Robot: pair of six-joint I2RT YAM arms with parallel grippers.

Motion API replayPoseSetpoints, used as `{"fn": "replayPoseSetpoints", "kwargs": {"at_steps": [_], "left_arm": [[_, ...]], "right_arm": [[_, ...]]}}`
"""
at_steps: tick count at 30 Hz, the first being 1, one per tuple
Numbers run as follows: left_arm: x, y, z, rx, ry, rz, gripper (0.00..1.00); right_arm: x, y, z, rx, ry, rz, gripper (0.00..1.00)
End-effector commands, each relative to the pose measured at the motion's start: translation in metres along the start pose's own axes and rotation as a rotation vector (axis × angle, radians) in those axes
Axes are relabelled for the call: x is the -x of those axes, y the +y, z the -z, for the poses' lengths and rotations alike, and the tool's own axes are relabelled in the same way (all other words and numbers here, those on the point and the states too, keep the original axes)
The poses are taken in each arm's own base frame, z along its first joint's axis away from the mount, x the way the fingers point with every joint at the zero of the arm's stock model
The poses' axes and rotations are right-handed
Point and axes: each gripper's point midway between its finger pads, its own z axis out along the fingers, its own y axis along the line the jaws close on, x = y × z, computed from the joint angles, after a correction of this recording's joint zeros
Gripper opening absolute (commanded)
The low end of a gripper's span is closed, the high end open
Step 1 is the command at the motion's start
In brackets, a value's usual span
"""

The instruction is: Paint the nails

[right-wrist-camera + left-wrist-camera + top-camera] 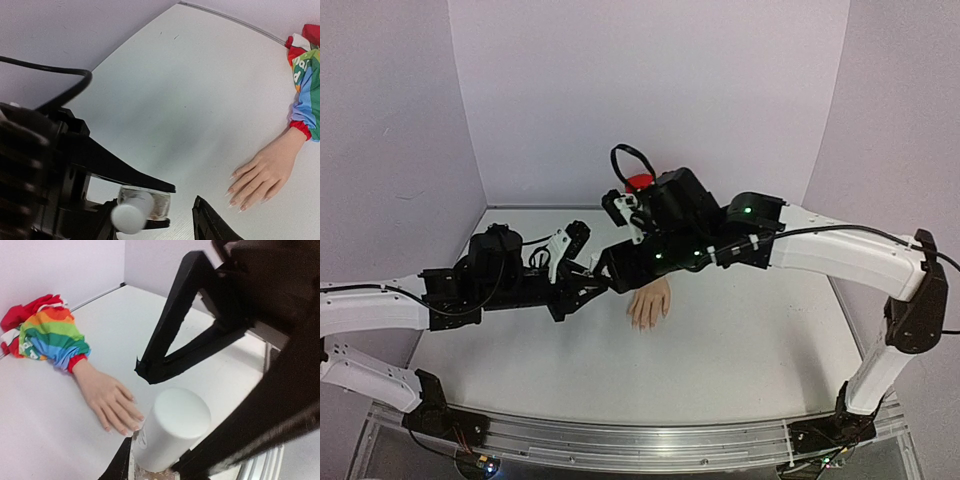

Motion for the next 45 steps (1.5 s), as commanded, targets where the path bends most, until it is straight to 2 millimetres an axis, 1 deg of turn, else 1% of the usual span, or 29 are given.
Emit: {"fn": "replayPoseSetpoints", "kwargs": {"at_steps": [1,4,6,8,10,13,15,20,25,29,31,34,35,41,43,45], "left_arm": [[0.034,-0.039,0.02,-0.223,-0.142,-0.024,0.0],[0.031,-0.057,0.026,-0.332,-0.13,-0.039,0.0],[0.029,-0.071,0.03,-0.42,-0.118,-0.049,0.0],[0.029,-0.081,0.031,-0.486,-0.101,-0.054,0.0],[0.026,-0.09,0.031,-0.544,-0.07,-0.051,0.0],[0.028,-0.097,0.031,-0.597,-0.055,-0.048,0.0],[0.029,-0.099,0.031,-0.61,-0.052,-0.048,0.0],[0.031,-0.102,0.033,-0.632,-0.052,-0.046,0.0],[0.033,-0.106,0.035,-0.658,-0.053,-0.042,0.0],[0.035,-0.106,0.036,-0.66,-0.059,-0.046,0.0],[0.036,-0.107,0.036,-0.663,-0.06,-0.046,0.0],[0.036,-0.107,0.037,-0.665,-0.062,-0.048,0.0],[0.037,-0.107,0.037,-0.664,-0.063,-0.048,0.0],[0.041,-0.106,0.041,-0.649,-0.087,-0.057,0.0],[0.044,-0.104,0.044,-0.635,-0.106,-0.065,0.0],[0.048,-0.104,0.046,-0.627,-0.119,-0.073,0.0]], "right_arm": [[-0.004,0.022,0.055,0.239,-0.003,0.11,0.75],[-0.011,0.031,0.071,0.376,0.004,0.176,0.83],[-0.014,0.04,0.08,0.472,0.004,0.233,0.83],[-0.01,0.048,0.088,0.54,-0.012,0.28,0.79],[-0.009,0.06,0.094,0.626,-0.036,0.356,0.74],[-0.005,0.071,0.096,0.695,-0.054,0.428,0.64],[-0.004,0.075,0.095,0.722,-0.067,0.469,0.58],[-0.003,0.081,0.095,0.76,-0.087,0.525,0.56],[-0.007,0.085,0.091,0.801,-0.077,0.541,0.46],[-0.007,0.086,0.087,0.817,-0.07,0.541,0.36],[-0.007,0.086,0.085,0.816,-0.069,0.542,0.35],[-0.006,0.084,0.081,0.799,-0.07,0.54,0.36],[-0.006,0.084,0.08,0.798,-0.071,0.54,0.34],[-0.01,0.086,0.078,0.828,-0.064,0.536,0.12],[-0.013,0.087,0.074,0.842,-0.051,0.531,0.02],[-0.016,0.088,0.071,0.861,-0.037,0.526,0.0]]}}
